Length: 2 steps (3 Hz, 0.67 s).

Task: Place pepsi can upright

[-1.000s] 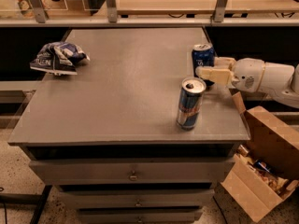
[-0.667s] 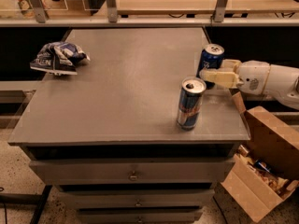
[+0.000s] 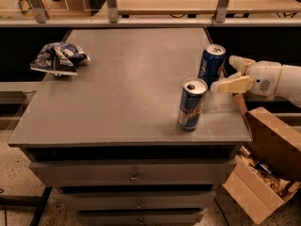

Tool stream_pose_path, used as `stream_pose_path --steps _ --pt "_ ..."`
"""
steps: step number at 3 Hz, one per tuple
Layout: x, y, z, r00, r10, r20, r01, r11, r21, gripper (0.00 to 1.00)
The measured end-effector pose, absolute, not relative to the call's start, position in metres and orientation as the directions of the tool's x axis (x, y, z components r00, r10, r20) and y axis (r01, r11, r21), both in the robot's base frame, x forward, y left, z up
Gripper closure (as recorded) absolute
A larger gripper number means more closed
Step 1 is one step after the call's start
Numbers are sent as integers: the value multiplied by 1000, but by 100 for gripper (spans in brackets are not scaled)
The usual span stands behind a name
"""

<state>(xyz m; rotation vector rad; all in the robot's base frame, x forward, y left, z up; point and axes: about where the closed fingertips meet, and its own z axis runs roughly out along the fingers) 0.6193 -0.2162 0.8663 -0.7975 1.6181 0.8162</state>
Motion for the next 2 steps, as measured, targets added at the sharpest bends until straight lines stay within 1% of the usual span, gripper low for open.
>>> stream_pose_path --steps 1,2 --pt "617 -221 882 -181 -137 -974 -835 544 79 0" --pt "617 -222 883 -184 -140 -973 -834 546 79 0"
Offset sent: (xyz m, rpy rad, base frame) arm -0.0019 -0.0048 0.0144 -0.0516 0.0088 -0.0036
